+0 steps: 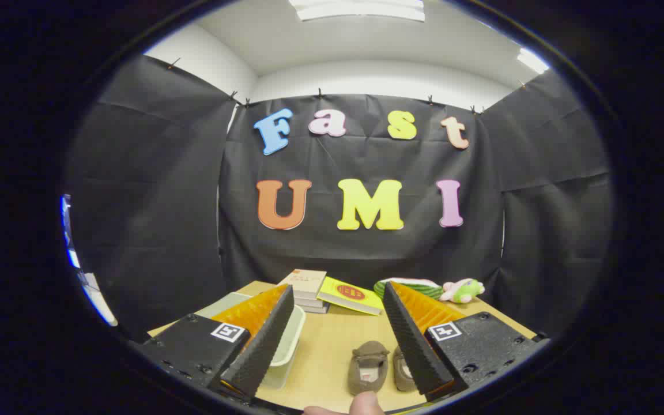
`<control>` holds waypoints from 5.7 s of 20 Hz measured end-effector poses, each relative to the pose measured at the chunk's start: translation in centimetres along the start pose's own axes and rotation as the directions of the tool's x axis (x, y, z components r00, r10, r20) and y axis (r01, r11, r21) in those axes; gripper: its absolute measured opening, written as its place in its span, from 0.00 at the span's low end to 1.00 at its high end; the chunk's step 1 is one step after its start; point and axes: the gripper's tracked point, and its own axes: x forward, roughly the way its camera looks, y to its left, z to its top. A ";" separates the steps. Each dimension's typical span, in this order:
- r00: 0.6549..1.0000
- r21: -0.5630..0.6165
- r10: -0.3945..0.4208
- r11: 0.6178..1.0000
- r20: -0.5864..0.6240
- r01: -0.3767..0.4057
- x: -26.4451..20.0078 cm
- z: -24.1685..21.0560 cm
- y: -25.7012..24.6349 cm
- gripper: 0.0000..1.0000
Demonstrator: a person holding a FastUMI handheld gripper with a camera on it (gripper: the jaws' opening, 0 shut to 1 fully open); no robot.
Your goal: Open the storage box then place both shoes into the box .Put the left shoe in first, then the right shoe, with the right side of both shoes facing outward in a uniform manner.
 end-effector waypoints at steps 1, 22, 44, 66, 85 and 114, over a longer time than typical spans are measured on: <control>1.000 0.007 0.002 1.000 -0.007 -0.002 0.1 -0.1 0.1 1.00; 0.996 0.099 0.084 0.992 -0.032 -0.081 1.0 -2.3 -0.4 1.00; 0.717 0.749 0.626 0.624 -0.306 -0.224 7.2 -15.7 7.4 0.98; 0.719 0.902 0.673 0.403 -0.177 -0.156 7.9 -9.7 10.9 0.06; 0.566 0.515 0.763 0.637 -0.313 -0.574 3.8 0.5 32.2 0.32; 0.757 0.065 0.192 0.979 -0.624 -0.194 5.4 -7.8 -0.2 1.00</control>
